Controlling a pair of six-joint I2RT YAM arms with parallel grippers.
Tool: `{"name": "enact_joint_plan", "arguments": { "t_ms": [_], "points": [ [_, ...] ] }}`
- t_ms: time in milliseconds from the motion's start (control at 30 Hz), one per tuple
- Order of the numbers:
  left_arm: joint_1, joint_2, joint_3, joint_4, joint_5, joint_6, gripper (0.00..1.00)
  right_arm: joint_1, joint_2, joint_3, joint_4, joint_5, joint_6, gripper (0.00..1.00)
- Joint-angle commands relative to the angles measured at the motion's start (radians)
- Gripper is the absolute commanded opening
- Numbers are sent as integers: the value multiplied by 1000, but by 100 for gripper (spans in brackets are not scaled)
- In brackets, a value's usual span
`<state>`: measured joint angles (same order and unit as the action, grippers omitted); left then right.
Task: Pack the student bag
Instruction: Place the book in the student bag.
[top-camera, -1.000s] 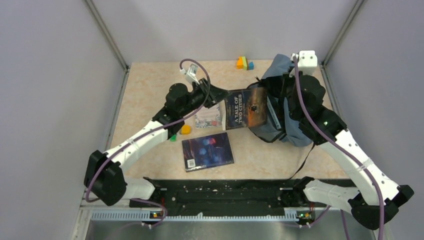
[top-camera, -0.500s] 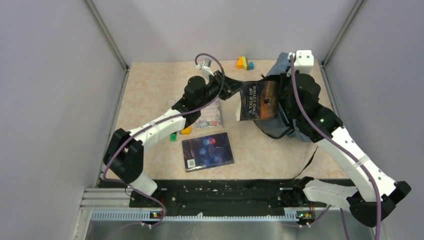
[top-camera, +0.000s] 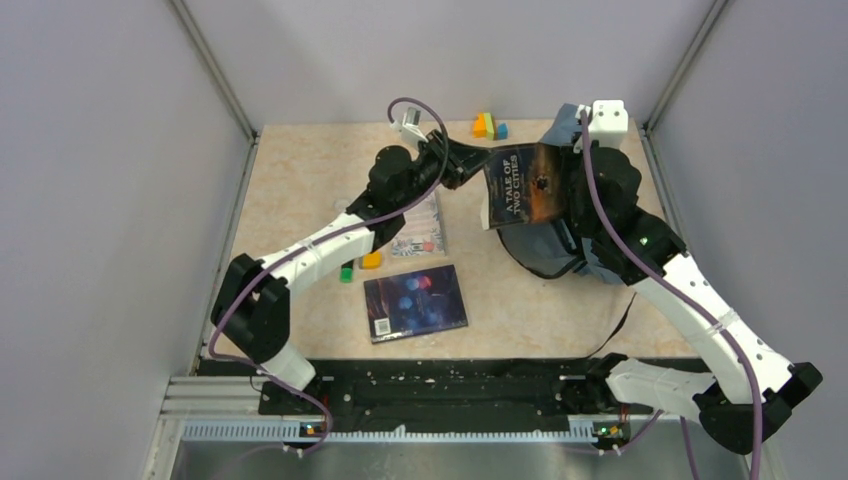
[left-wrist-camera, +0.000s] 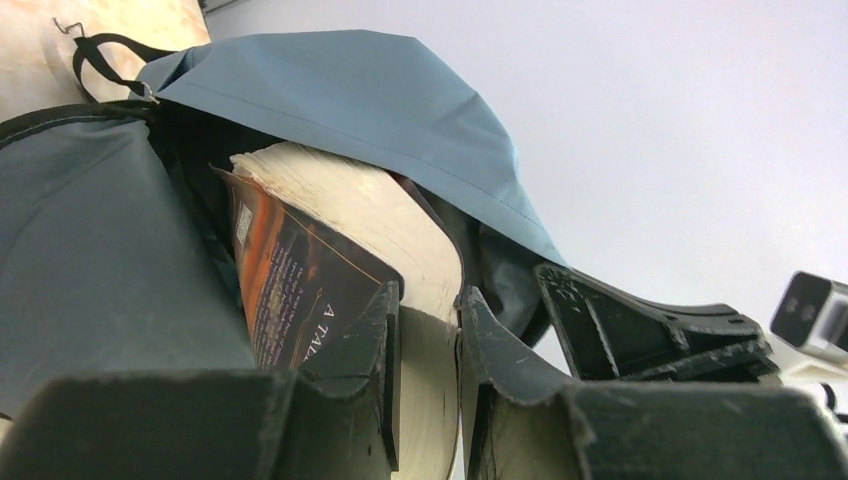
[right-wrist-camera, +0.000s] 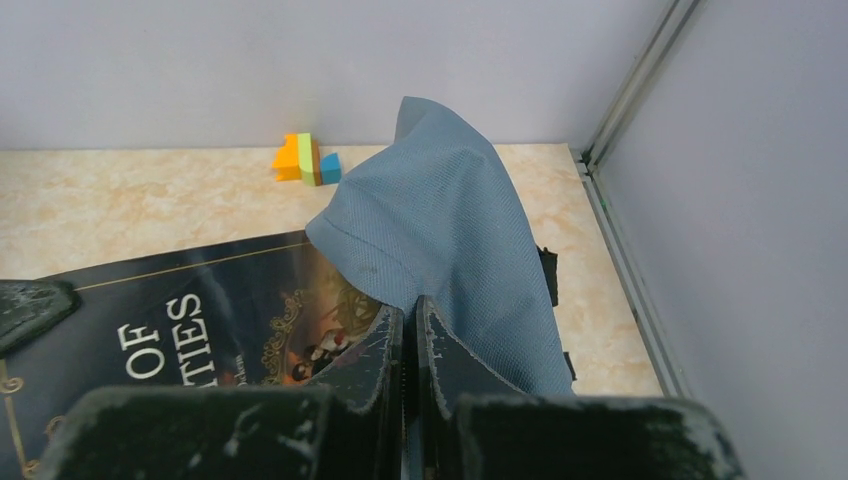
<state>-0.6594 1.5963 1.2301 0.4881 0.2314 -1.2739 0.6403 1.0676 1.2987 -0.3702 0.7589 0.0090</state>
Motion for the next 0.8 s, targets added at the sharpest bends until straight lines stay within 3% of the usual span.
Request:
{"name": "enact_joint_plan", "arguments": {
  "t_ms": [0, 300, 533, 667, 700, 767],
  "points": [
    [-22, 33, 47, 248, -76, -96, 0, -2, -15, 53, 35, 19, 0, 0],
    [-104, 109, 24, 108, -312, -158, 0, -2, -16, 57, 26, 28, 10, 0],
    [-141, 178, 87, 19, -392, -140, 0, -2, -21, 54, 27, 39, 2, 0],
    [-151, 233, 135, -5, -368, -124, 0, -2, -18, 54, 30, 40, 0, 0],
    [-153, 246, 148, -16, -359, -112, 1, -2, -17, 54, 30, 41, -1, 0],
    [-152, 264, 173, -41, -345, -80, 18, -2, -17, 56, 29, 42, -2, 0]
  ]
}}
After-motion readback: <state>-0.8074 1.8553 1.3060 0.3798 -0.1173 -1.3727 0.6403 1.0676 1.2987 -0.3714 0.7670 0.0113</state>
